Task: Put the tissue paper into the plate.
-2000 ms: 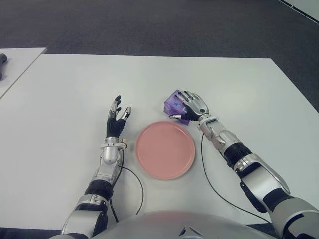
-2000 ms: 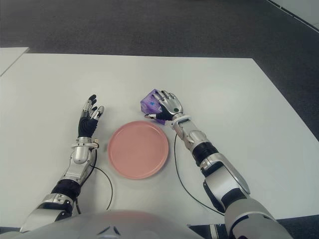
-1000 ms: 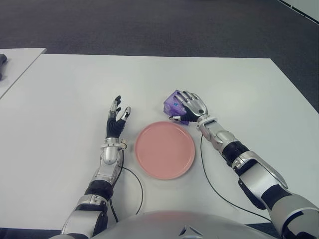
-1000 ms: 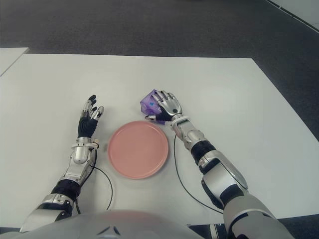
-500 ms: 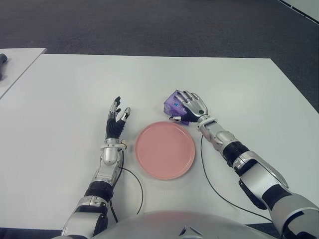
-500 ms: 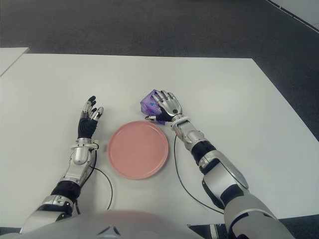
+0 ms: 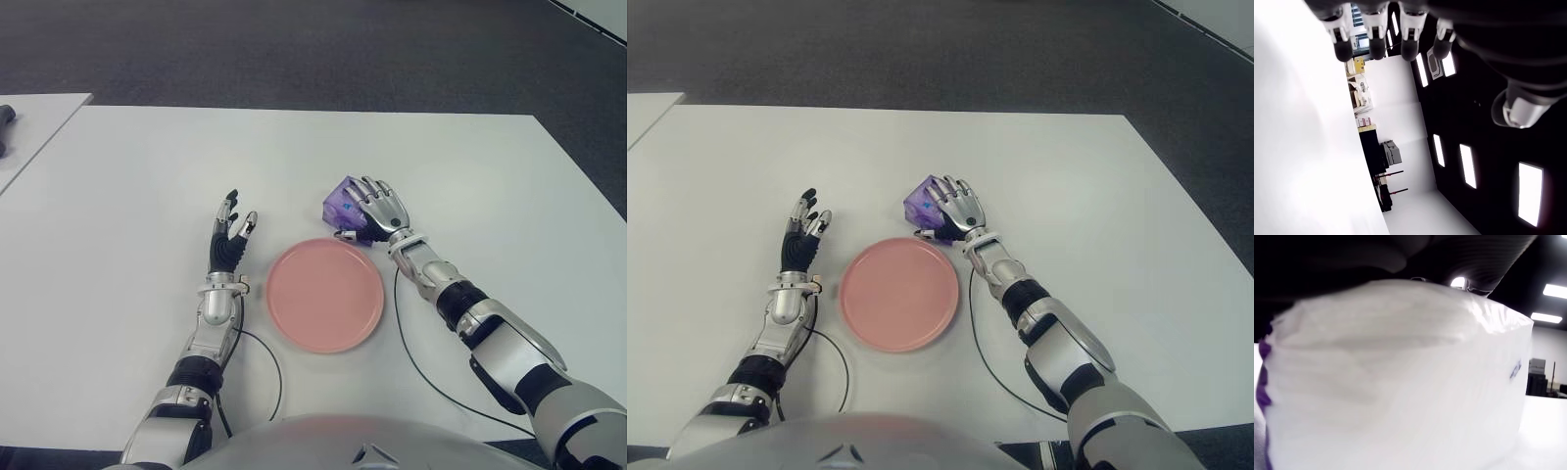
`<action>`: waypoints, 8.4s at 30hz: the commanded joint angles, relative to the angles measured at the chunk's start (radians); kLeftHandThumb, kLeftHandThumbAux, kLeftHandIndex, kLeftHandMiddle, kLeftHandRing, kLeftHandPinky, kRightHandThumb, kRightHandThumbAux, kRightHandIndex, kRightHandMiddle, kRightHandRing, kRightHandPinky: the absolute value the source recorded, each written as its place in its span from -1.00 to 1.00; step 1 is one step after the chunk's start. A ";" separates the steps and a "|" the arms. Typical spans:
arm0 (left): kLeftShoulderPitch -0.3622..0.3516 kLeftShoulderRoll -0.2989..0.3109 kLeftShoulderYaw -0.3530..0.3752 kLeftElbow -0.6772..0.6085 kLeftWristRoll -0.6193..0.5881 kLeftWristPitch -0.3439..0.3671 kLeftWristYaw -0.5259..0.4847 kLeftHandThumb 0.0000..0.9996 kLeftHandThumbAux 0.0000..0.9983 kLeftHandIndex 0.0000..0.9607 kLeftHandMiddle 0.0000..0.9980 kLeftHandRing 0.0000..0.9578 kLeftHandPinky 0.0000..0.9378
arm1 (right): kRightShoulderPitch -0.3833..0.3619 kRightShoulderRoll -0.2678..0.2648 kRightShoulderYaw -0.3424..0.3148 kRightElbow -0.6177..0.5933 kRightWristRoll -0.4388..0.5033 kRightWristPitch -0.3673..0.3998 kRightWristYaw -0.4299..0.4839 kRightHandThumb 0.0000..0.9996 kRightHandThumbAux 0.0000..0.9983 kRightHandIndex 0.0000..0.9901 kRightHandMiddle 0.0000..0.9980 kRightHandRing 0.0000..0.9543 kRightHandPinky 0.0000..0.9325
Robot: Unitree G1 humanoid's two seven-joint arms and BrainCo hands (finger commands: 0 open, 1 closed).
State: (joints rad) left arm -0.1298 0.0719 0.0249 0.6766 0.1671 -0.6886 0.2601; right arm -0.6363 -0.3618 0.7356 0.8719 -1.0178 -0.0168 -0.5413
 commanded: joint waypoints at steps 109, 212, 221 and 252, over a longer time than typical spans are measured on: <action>0.097 -0.012 0.000 -0.080 0.055 0.081 0.073 -1.00 -0.15 -1.00 -1.00 -1.00 -1.00 | 0.046 0.177 -0.225 0.429 0.426 -0.213 0.515 0.71 0.36 -0.19 0.06 0.80 0.80; 0.056 -0.014 0.001 -0.045 -0.008 0.049 0.000 -1.00 -0.16 -1.00 -1.00 -1.00 -1.00 | 0.062 0.161 -0.373 0.471 0.454 -0.226 0.073 0.49 0.43 -0.17 0.19 0.46 0.47; 0.053 -0.016 -0.001 -0.046 0.000 0.049 0.010 -1.00 -0.15 -1.00 -1.00 -1.00 -1.00 | 0.020 0.164 -0.387 0.473 0.486 -0.188 0.137 0.45 0.45 -0.12 0.51 0.66 0.74; 0.062 -0.024 -0.010 -0.061 0.004 0.055 0.010 -1.00 -0.14 -1.00 -1.00 -1.00 -1.00 | 0.012 0.136 -0.445 0.420 0.560 -0.269 0.243 0.48 0.44 -0.11 0.64 0.79 0.88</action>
State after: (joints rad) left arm -0.0884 0.0518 0.0204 0.6111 0.1675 -0.6483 0.2789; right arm -0.7332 -0.2190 0.2863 1.2400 -0.4637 -0.3316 -0.3664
